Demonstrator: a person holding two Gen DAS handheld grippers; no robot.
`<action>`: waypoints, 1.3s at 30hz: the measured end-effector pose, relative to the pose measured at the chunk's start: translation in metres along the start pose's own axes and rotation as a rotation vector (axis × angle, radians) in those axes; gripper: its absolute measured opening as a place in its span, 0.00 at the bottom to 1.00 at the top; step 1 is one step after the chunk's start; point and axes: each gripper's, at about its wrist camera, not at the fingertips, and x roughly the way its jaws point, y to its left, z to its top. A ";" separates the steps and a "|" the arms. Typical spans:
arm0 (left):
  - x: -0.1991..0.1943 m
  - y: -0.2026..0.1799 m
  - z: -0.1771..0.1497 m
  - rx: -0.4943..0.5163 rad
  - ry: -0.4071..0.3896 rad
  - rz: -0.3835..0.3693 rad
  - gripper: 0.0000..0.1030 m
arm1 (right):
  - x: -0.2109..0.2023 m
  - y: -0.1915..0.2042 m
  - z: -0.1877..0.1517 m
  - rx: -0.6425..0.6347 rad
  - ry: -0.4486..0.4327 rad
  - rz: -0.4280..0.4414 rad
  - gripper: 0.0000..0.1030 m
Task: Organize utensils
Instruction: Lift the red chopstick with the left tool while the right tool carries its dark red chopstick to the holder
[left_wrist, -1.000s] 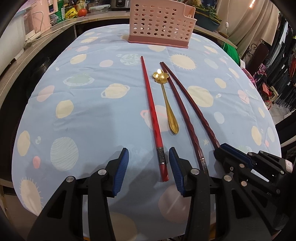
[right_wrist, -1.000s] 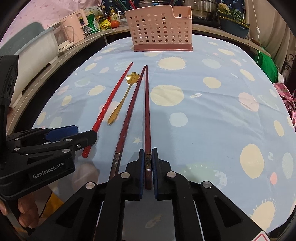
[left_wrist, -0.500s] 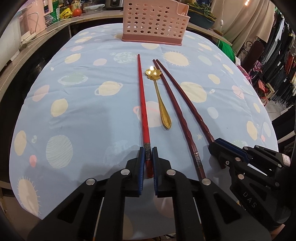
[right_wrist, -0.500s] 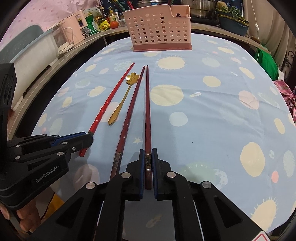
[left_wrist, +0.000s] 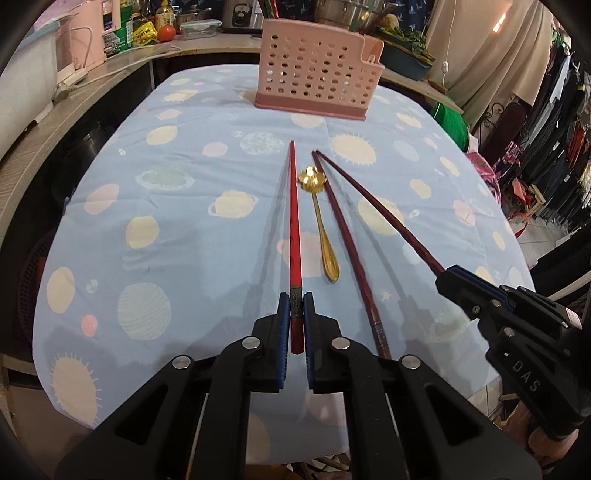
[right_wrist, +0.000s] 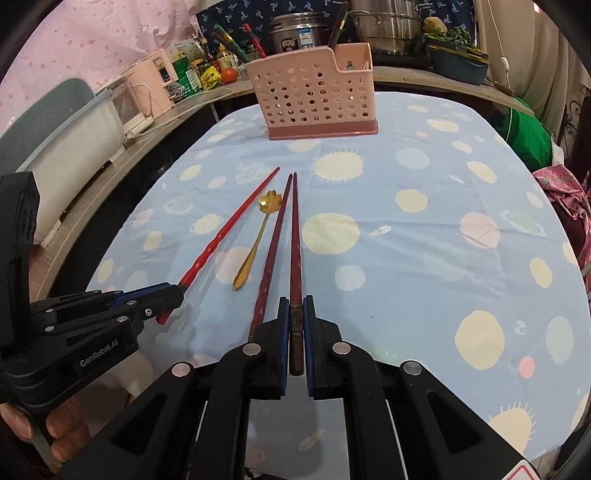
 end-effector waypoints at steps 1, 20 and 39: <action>-0.003 0.000 0.002 -0.003 -0.006 -0.002 0.07 | -0.005 -0.001 0.004 0.005 -0.014 0.004 0.07; -0.074 0.011 0.076 -0.057 -0.211 -0.024 0.07 | -0.063 -0.028 0.091 0.101 -0.244 0.057 0.07; -0.126 0.005 0.181 -0.031 -0.426 -0.011 0.07 | -0.077 -0.046 0.169 0.142 -0.382 0.092 0.07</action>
